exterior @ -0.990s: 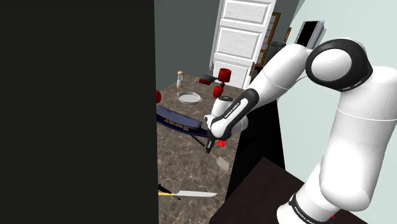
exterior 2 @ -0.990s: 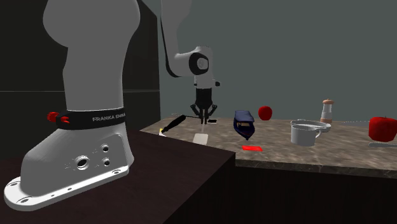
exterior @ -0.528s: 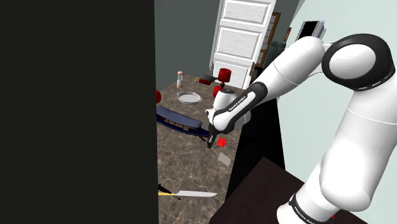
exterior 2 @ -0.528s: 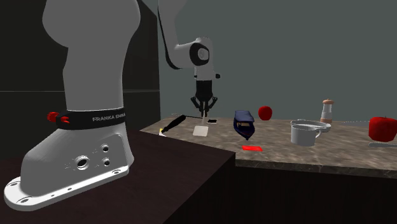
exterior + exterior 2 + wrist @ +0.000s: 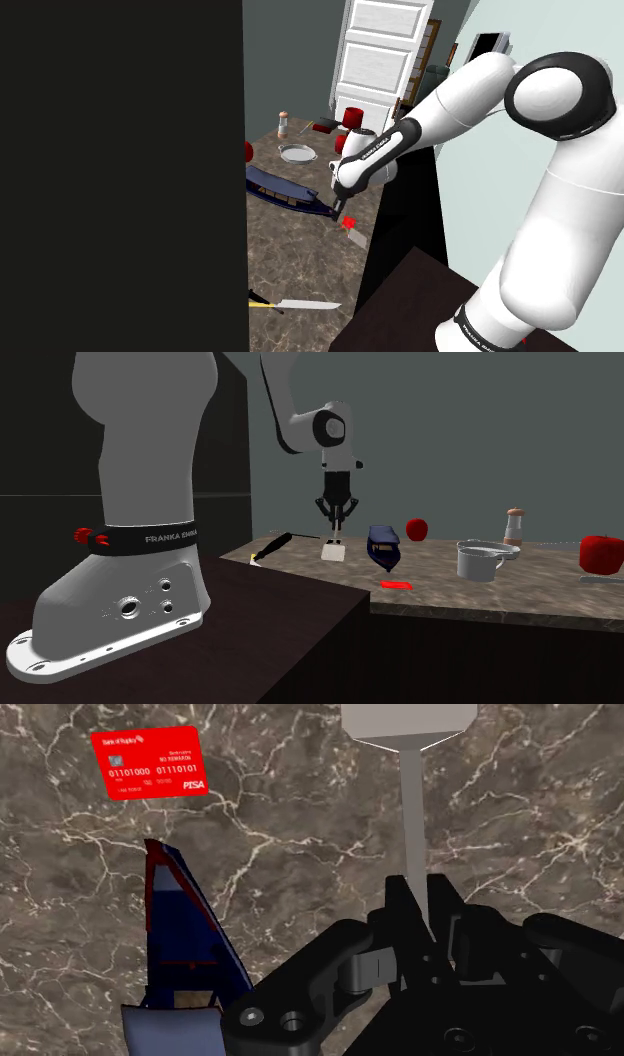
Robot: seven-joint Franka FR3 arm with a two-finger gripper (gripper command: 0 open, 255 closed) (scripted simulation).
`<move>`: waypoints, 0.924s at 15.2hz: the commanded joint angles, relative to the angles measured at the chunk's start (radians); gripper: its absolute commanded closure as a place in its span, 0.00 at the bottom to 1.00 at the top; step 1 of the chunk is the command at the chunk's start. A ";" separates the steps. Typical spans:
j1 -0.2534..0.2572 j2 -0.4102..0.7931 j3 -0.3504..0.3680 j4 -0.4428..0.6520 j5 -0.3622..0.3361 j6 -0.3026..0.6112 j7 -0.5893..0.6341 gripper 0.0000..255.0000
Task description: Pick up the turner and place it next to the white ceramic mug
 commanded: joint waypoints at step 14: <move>-0.242 0.275 -0.063 0.440 0.077 -0.186 -0.344 1.00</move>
